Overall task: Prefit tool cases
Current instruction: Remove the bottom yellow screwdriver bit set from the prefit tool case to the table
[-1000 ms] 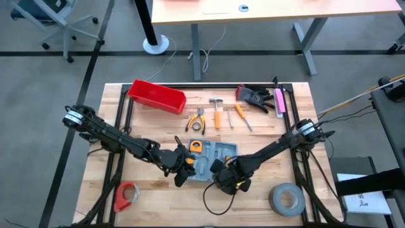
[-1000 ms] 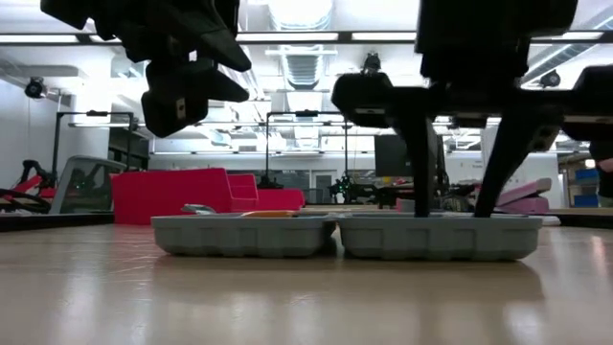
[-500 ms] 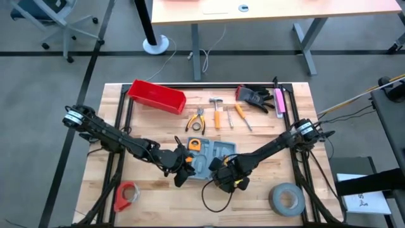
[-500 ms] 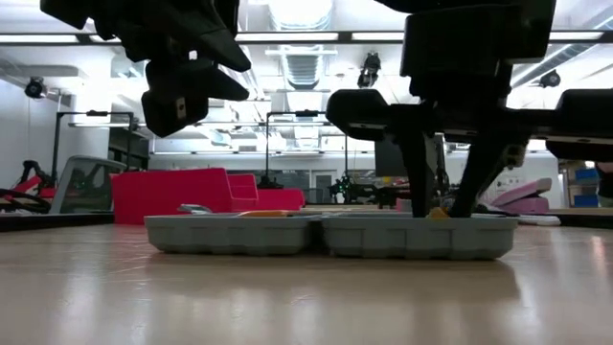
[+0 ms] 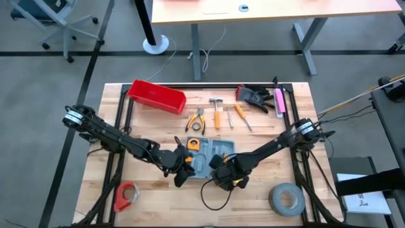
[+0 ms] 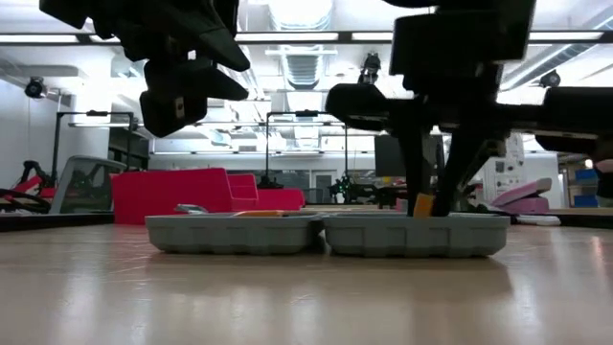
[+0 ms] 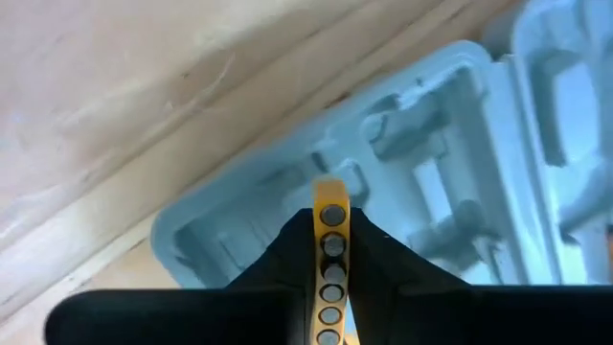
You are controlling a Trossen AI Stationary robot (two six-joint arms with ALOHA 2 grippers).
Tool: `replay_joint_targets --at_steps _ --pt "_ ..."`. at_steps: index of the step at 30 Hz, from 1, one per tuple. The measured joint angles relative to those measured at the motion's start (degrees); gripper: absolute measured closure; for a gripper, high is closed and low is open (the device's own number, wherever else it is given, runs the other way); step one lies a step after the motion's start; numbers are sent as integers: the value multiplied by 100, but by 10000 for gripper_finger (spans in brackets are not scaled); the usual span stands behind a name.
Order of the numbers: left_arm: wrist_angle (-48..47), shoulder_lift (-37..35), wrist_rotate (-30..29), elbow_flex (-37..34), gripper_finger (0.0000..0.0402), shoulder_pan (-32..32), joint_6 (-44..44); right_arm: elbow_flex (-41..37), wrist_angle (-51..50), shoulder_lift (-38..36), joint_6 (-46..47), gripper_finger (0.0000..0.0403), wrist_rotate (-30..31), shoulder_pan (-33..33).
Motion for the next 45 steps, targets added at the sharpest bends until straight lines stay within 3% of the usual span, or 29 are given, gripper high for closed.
replay_joint_targets --at_steps 10,20,27,35,45 --pt "-51 148 14 0 274 -27 -39 3 -149 -573 384 376 153 -425" --pt "-15 838 101 268 266 -27 380 -180 -325 -1131 396 376 183 -1576" --pt "-5 857 -985 295 276 -73 977 -265 -387 -1307 336 381 163 -2560" --pt "-38 852 -1845 289 288 -65 1315 -367 -353 -1323 341 377 92 -3500" --pt "113 852 -2082 289 280 32 1160 -481 -110 -1323 352 372 -53 -3992"
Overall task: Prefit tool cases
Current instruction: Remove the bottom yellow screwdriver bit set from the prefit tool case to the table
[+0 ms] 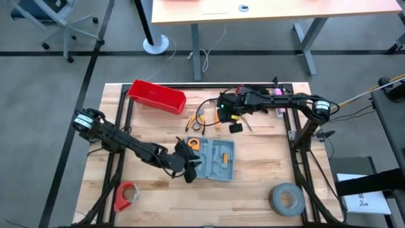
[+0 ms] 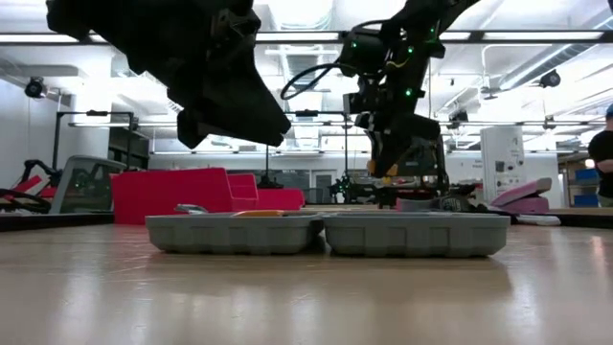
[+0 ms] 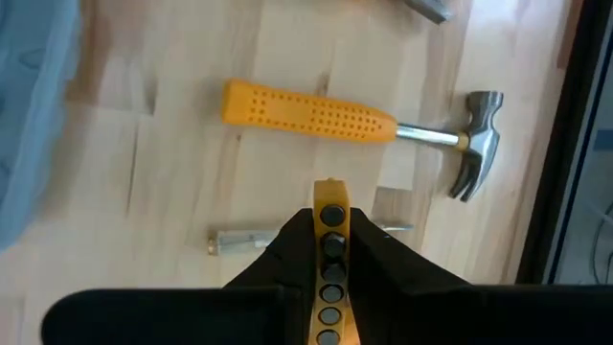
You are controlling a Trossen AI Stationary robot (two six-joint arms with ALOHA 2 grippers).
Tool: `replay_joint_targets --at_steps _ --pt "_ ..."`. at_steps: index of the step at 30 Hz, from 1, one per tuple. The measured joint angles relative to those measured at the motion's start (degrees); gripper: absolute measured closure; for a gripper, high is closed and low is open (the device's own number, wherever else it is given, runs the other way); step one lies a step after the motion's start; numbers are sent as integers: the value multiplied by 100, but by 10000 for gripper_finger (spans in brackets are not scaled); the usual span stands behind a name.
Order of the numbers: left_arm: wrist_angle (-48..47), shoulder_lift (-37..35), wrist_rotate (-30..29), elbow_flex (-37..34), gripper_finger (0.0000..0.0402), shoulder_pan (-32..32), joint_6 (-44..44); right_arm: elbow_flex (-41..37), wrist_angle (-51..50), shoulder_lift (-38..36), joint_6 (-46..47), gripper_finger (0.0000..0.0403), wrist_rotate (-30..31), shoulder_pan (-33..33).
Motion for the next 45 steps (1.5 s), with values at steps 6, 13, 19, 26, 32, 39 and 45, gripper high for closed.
replay_joint_targets --at_steps 6,13,19,26,32,39,45 --pt "78 0 -291 0 286 0 -96 -52 319 0 6 377 -141 -4" --pt "72 -1 -291 0 282 0 -97 -111 464 0 95 365 -155 -4" --pt "72 -2 -289 1 279 0 -100 -313 622 0 93 372 -266 13" --pt "72 -2 -289 0 286 0 -100 -775 1188 0 256 364 -304 36" --pt "72 -1 -289 1 282 0 -100 -1155 1729 2 310 370 -433 36" --pt "72 0 -288 0 279 0 -101 -1400 2372 17 311 367 -389 34" --pt "72 0 -287 0 286 0 -100 -1451 2467 17 308 366 -385 31"
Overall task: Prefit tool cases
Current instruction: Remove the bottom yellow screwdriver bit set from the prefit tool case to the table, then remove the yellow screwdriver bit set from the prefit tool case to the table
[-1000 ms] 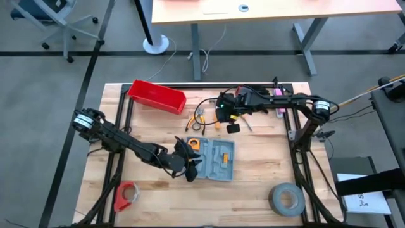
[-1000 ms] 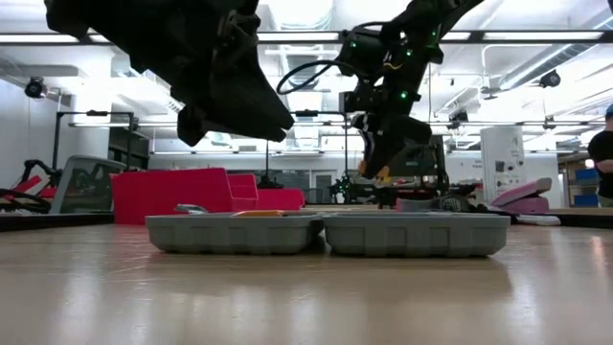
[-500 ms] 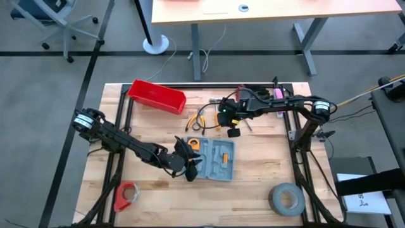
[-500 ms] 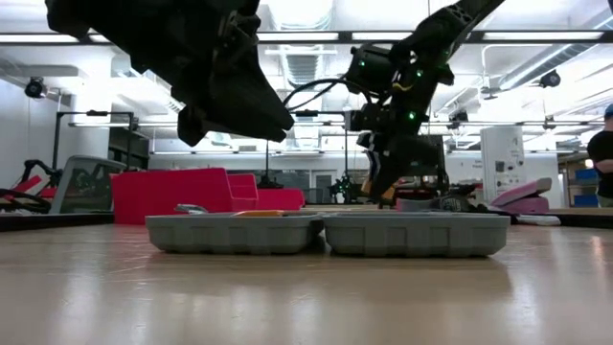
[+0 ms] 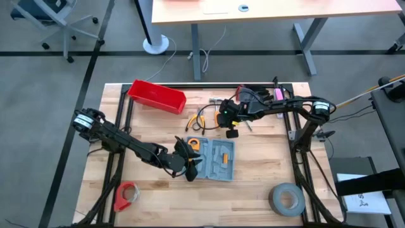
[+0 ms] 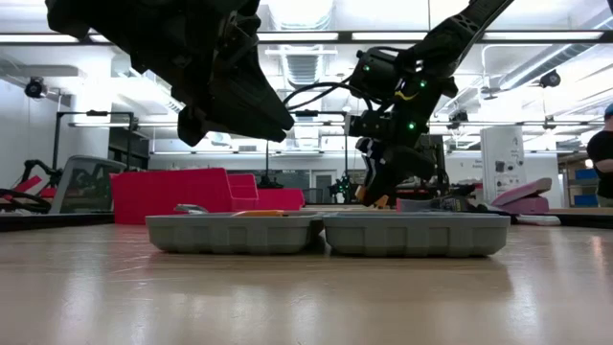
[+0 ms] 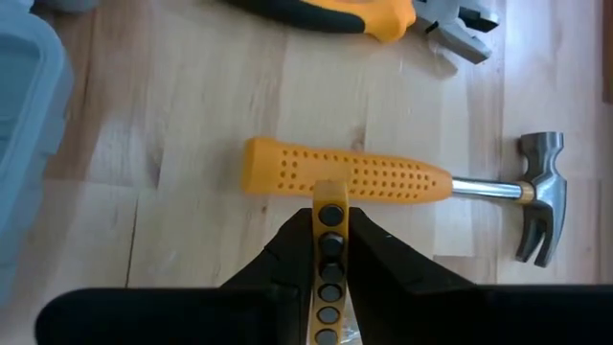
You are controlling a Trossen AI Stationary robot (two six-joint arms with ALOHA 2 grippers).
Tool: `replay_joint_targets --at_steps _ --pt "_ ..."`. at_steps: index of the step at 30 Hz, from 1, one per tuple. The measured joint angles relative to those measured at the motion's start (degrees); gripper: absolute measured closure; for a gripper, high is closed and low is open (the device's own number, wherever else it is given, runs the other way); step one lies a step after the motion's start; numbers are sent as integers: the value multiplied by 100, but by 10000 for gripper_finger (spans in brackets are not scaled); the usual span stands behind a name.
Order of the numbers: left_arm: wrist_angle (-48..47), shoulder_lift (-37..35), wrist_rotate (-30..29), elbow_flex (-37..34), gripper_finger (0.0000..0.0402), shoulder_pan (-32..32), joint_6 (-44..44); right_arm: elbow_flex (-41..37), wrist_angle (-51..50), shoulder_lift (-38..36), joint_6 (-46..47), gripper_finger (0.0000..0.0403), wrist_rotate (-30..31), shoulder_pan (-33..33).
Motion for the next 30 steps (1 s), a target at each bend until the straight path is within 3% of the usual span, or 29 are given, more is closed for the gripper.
replay_joint_targets --at_steps 6,19,30 --pt "0 -2 0 0 279 0 -2 0 -7 0 -6 365 245 2" --pt "0 0 10 1 282 -2 -2 0 -52 0 242 305 302 4" --pt "0 -2 37 0 277 -2 -39 0 -332 -2 765 304 72 438"
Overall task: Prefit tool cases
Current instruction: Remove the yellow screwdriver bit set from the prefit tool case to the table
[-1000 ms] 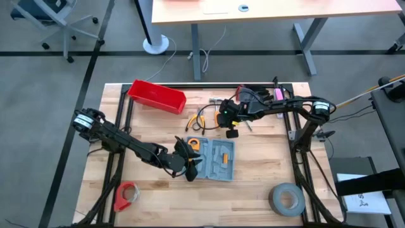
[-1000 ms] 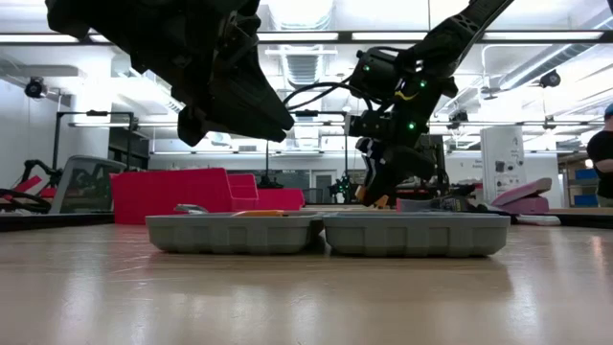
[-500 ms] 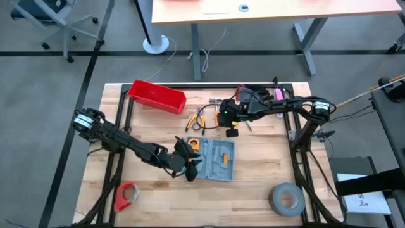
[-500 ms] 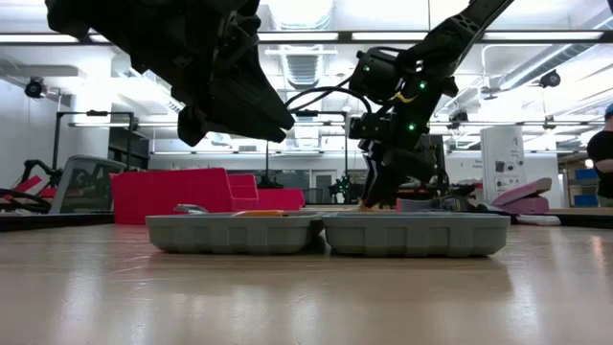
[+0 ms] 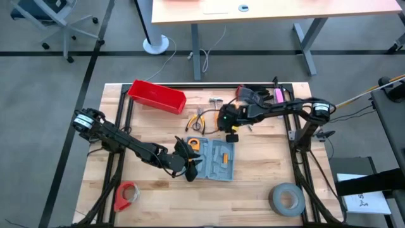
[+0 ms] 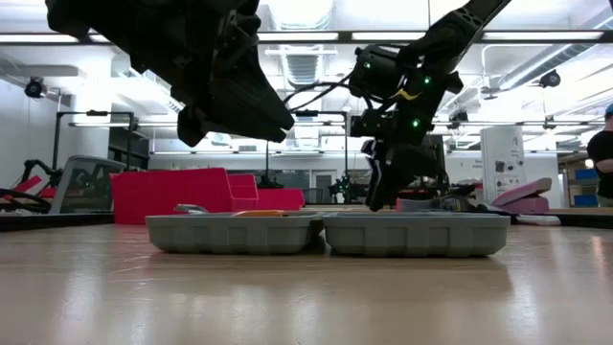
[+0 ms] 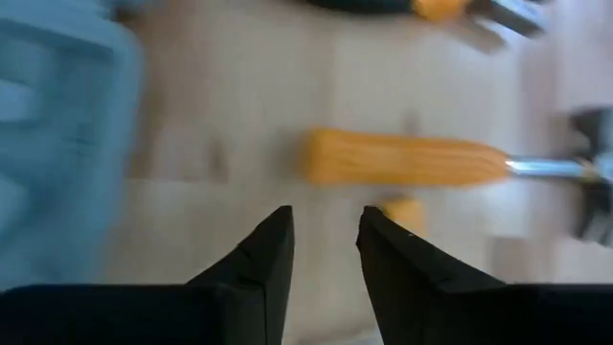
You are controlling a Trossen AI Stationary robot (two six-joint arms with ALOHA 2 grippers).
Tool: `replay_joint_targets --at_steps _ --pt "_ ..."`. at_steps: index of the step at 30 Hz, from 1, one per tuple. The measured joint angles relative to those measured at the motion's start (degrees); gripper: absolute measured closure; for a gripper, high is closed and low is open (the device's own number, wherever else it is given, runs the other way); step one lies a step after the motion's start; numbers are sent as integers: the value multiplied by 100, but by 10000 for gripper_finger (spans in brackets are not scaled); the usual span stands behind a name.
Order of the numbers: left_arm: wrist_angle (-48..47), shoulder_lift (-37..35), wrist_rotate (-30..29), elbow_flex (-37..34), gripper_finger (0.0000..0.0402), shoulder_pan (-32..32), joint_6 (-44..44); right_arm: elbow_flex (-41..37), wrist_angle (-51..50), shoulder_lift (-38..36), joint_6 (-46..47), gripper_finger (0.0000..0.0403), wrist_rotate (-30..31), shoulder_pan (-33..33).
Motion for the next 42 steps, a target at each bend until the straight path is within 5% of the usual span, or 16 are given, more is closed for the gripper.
replay_joint_targets --at_steps 13,22,42 --pt "-4 0 135 0 281 -5 -44 11 -179 -9 354 323 -186 1074" --pt "-8 0 552 1 273 -4 -53 11 -397 -31 -444 306 -274 1710" --pt "-680 439 1140 48 260 34 -370 15 -702 -192 -541 308 -223 2226"
